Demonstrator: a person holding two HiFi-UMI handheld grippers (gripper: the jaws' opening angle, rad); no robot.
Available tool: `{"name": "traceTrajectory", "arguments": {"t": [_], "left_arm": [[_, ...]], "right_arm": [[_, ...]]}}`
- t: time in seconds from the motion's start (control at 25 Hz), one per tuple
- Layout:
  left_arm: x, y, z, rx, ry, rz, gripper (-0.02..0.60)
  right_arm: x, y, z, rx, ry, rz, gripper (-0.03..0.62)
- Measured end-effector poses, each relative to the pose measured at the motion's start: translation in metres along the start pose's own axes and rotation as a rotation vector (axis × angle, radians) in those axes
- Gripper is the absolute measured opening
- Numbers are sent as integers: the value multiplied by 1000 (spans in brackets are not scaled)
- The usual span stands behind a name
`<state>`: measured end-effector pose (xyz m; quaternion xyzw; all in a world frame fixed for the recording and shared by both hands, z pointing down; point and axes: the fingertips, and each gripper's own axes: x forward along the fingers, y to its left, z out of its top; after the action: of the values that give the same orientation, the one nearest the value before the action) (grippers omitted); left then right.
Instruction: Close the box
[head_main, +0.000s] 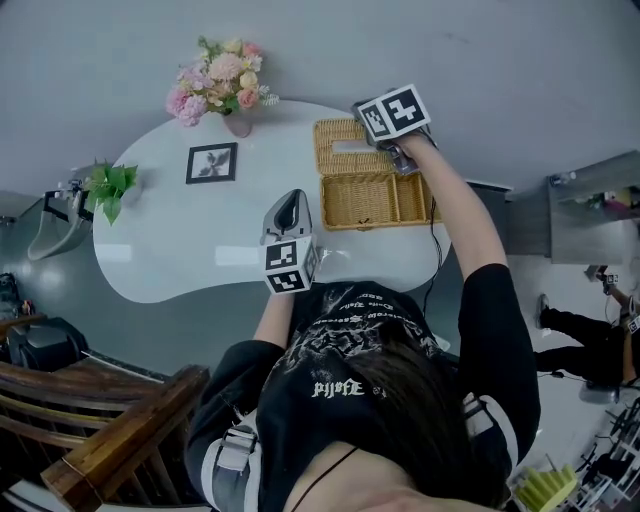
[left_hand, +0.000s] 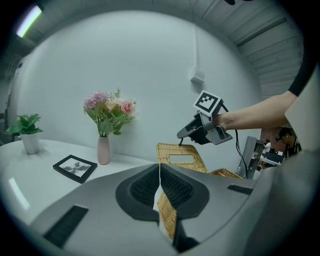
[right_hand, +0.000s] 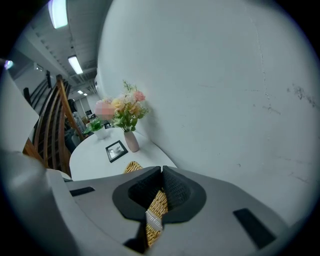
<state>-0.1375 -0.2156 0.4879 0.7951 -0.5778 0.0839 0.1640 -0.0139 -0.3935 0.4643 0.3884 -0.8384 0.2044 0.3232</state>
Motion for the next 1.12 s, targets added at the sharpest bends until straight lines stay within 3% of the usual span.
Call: {"name": "traceTrajectory", "arguments": {"t": [1.12], "left_arm": [[-50,-46,-26,28,-12,27,26]], "right_arm": [[-77,55,-11,-129,-141,76,35]]}}
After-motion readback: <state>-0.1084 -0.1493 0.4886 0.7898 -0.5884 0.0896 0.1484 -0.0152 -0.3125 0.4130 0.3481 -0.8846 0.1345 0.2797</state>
